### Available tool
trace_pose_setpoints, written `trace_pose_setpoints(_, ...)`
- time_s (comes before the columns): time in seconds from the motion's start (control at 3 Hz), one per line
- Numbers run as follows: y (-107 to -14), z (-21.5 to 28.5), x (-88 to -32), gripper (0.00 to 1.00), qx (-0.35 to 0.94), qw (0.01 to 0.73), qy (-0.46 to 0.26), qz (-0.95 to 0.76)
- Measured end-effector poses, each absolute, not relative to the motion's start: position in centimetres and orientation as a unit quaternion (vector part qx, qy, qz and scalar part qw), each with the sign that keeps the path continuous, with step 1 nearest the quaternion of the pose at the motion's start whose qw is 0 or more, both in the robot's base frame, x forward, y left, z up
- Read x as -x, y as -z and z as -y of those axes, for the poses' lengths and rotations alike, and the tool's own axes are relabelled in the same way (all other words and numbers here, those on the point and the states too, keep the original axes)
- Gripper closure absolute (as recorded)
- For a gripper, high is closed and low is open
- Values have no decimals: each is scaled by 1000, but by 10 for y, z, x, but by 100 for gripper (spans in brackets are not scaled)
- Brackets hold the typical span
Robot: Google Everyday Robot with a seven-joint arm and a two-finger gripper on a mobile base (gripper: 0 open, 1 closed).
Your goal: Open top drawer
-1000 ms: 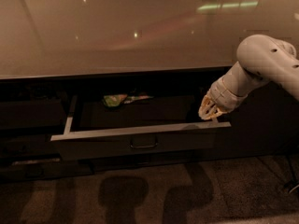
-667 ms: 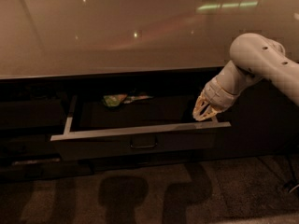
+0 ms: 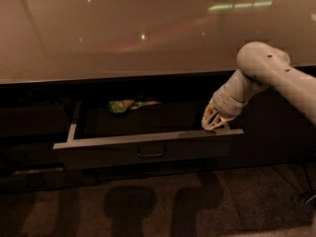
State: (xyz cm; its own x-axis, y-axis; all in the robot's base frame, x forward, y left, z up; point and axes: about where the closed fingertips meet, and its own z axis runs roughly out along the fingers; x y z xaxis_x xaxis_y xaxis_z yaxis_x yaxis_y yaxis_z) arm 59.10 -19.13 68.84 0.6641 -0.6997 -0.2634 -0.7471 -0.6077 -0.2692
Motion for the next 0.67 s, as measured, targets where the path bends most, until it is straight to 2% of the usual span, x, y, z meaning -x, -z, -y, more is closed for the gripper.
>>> trace_pose_setpoints(0.67,-625,193,-614,100,888,216,-166,-371)
